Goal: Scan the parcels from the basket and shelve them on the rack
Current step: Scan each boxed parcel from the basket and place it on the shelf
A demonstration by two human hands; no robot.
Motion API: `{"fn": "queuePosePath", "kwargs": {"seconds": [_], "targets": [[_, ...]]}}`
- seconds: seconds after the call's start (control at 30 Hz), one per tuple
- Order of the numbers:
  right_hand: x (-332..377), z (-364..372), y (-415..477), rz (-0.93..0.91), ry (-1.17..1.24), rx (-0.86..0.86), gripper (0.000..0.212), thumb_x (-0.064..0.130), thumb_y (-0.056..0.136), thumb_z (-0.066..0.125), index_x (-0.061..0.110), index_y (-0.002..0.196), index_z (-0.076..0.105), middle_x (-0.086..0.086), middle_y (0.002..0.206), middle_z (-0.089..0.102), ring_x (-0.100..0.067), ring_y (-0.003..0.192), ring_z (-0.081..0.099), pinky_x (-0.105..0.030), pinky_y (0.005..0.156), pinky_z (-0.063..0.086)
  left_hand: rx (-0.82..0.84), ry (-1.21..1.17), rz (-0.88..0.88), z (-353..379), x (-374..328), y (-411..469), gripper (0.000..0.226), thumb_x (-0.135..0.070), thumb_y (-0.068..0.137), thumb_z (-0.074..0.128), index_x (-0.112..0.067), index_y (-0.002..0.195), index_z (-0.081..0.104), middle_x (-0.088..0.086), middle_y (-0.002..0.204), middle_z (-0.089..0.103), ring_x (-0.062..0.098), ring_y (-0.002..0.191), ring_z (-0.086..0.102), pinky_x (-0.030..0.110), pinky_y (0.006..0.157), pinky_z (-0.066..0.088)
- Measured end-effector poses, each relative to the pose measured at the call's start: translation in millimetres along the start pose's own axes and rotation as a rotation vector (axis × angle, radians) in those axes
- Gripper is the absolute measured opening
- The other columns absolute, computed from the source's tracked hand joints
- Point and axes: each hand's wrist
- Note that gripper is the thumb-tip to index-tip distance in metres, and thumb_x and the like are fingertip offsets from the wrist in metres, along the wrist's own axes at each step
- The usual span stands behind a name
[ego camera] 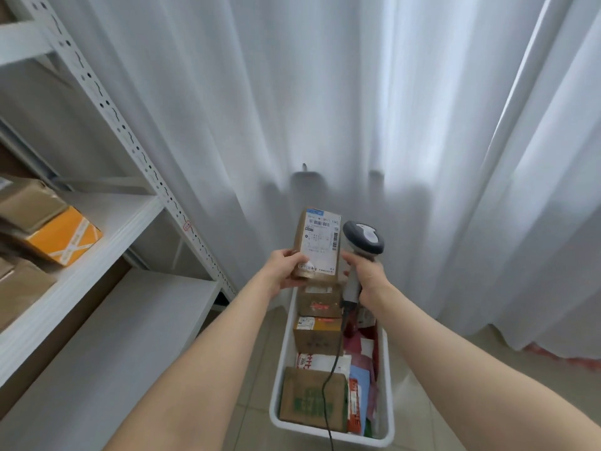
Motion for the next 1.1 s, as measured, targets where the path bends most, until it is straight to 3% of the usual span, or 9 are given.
{"fn": "queuePosePath", "kwargs": {"seconds": [0.07, 0.17, 0.3, 0.5, 0.67, 0.87, 1.1], "targets": [[8, -8, -9, -0.051, -0.067, 0.007, 0.016, 0.015, 0.086, 0.071, 0.019, 0.097, 0.061, -0.004, 0.097, 0.067, -0.02, 0.086, 0.062, -0.044, 0.08, 0.055, -0.014, -0.062, 0.027, 0, -1, -7, 0.028, -0.007, 0.089, 0.061, -0.007, 0.117, 0.055, 0.01, 0.106, 0.068, 0.023, 0.091, 0.068, 0.038, 0.067, 0.061], [19, -14, -23, -0.099, -0.078, 0.078, 0.011, 0.012, 0.089, 0.066, 0.013, 0.097, 0.058, -0.007, 0.083, 0.07, -0.015, 0.062, 0.059, -0.029, 0.056, 0.05, -0.038, -0.106, 0.036, 2, -2, -15, 0.033, -0.005, 0.089, 0.062, -0.007, 0.121, 0.054, 0.01, 0.105, 0.068, 0.025, 0.092, 0.068, 0.042, 0.072, 0.06], [34, -9, -43, -0.159, -0.141, 0.172, 0.009, 0.006, 0.09, 0.06, 0.009, 0.098, 0.058, -0.006, 0.066, 0.067, -0.014, 0.05, 0.052, -0.025, 0.047, 0.046, -0.08, -0.119, 0.044, 9, 0, -20, 0.033, -0.007, 0.089, 0.063, -0.009, 0.121, 0.055, 0.01, 0.106, 0.068, 0.025, 0.09, 0.068, 0.041, 0.069, 0.06], [43, 4, -61, -0.123, -0.198, 0.179, 0.015, 0.007, 0.089, 0.061, 0.005, 0.103, 0.056, -0.009, 0.065, 0.065, -0.013, 0.045, 0.052, -0.025, 0.045, 0.046, -0.12, -0.128, 0.033, 16, 0, -22, 0.031, -0.008, 0.092, 0.059, -0.008, 0.122, 0.055, 0.012, 0.108, 0.067, 0.025, 0.088, 0.067, 0.04, 0.067, 0.059], [50, 5, -69, -0.098, -0.215, 0.173, 0.013, 0.007, 0.088, 0.06, 0.005, 0.101, 0.057, -0.01, 0.064, 0.062, -0.014, 0.047, 0.051, -0.026, 0.047, 0.046, -0.131, -0.149, 0.018, 18, -1, -23, 0.03, -0.008, 0.092, 0.058, -0.007, 0.122, 0.054, 0.014, 0.114, 0.066, 0.029, 0.096, 0.066, 0.047, 0.078, 0.058], [60, 8, -81, -0.048, -0.232, 0.194, 0.002, 0.005, 0.089, 0.056, 0.005, 0.091, 0.056, -0.009, 0.06, 0.055, -0.013, 0.043, 0.047, -0.019, 0.043, 0.043, -0.146, -0.172, 0.023, 15, -2, -26, 0.023, -0.006, 0.093, 0.056, -0.006, 0.116, 0.055, 0.016, 0.117, 0.064, 0.028, 0.091, 0.065, 0.044, 0.071, 0.057], [64, 12, -93, -0.048, -0.284, 0.216, 0.005, 0.004, 0.088, 0.055, 0.004, 0.092, 0.056, -0.008, 0.062, 0.055, -0.014, 0.046, 0.047, -0.021, 0.045, 0.044, -0.193, -0.187, 0.023, 9, -4, -35, 0.02, -0.006, 0.094, 0.056, -0.007, 0.113, 0.055, 0.016, 0.118, 0.064, 0.029, 0.092, 0.064, 0.044, 0.071, 0.057]]}}
Point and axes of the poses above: each hand's wrist, its own y-axis towards the middle knuckle, its own z-axis out of the palm, x = y × z
